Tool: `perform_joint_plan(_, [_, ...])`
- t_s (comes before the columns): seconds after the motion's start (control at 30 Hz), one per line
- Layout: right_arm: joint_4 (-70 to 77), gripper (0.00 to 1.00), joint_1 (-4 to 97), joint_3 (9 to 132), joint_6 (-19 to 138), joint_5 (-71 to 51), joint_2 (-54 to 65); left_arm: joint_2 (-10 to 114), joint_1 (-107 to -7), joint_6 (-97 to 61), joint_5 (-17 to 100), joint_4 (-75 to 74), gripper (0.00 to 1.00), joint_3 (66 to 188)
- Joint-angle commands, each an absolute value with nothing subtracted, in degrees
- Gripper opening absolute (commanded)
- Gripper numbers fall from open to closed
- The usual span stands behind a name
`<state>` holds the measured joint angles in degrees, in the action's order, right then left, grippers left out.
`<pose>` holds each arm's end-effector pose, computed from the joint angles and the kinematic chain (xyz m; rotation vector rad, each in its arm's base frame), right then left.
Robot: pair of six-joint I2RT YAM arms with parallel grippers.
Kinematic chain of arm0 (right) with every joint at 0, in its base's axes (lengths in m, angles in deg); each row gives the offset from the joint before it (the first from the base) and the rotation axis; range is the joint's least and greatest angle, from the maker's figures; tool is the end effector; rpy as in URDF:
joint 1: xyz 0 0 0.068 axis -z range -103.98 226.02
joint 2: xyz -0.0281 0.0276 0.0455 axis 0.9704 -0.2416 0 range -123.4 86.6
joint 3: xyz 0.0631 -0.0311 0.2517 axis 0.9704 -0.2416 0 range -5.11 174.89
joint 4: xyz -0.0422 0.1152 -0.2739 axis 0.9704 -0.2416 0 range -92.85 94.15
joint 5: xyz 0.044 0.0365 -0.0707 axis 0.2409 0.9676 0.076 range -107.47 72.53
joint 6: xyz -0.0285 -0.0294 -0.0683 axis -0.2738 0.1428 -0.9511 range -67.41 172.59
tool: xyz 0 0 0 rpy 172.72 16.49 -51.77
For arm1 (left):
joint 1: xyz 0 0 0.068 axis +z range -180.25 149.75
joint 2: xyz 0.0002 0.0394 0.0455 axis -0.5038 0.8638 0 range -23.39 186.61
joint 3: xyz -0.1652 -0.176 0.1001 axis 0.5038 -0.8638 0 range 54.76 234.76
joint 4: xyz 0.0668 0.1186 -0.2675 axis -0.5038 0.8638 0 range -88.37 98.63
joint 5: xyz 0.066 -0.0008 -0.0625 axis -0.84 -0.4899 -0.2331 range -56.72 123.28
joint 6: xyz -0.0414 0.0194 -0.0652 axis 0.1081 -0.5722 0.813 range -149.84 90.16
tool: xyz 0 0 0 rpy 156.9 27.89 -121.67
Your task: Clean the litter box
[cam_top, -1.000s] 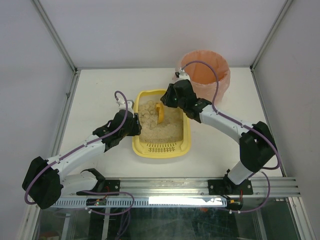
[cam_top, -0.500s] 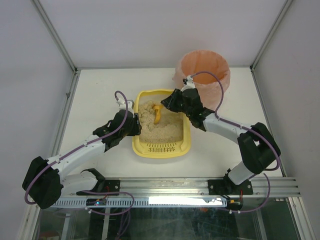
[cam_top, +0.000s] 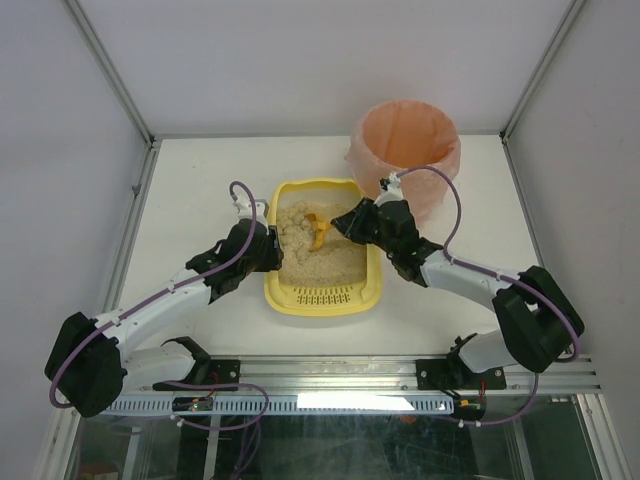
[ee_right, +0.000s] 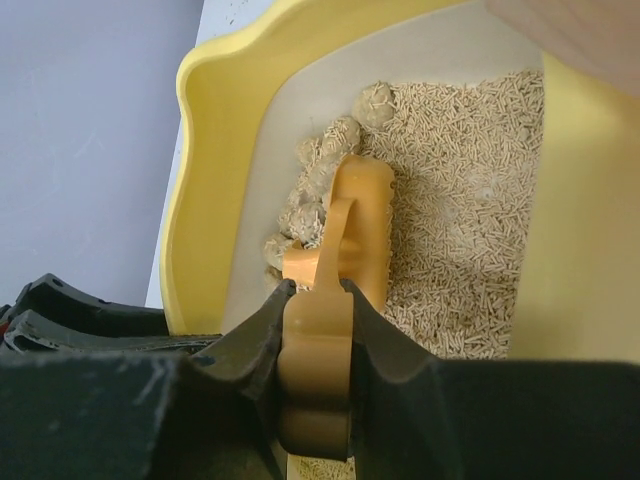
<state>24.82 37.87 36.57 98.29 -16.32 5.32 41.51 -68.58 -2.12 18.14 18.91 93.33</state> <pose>0.2941 0.2329 0.1805 0.1192 2.0298 0.9853 0.2445 -0.1705 0.1721 0.0826 2.3144 -0.2825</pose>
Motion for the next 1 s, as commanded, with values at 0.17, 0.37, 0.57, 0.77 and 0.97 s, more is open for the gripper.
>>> perform_joint_plan(0.17, [32.2, 0.0, 35.9, 31.9, 104.4, -16.5, 13.0, 43.4, -70.6, 0.3, 22.3, 17.5, 0.42, 94.0])
perform_joint_plan(0.37, [32.8, 0.0, 36.4, 29.0, 106.4, -19.6, 17.4, 43.4, -70.5, 0.0, 21.4, 18.2, 0.45, 94.5])
perform_joint_plan(0.57, [33.3, 0.0, 37.2, 26.9, 107.5, -21.0, 20.2, 42.8, -70.4, 0.0, 20.6, 18.7, 0.52, 95.0])
perform_joint_plan(0.77, [33.5, 0.0, 37.9, 24.7, 108.5, -21.2, 22.5, 40.8, -70.4, 0.4, 20.4, 18.8, 0.66, 95.6])
perform_joint_plan(0.97, [32.5, 0.0, 38.7, 22.6, 108.5, -21.6, 26.6, 38.4, -70.2, 0.1, 20.5, 19.1, 0.79, 97.9])
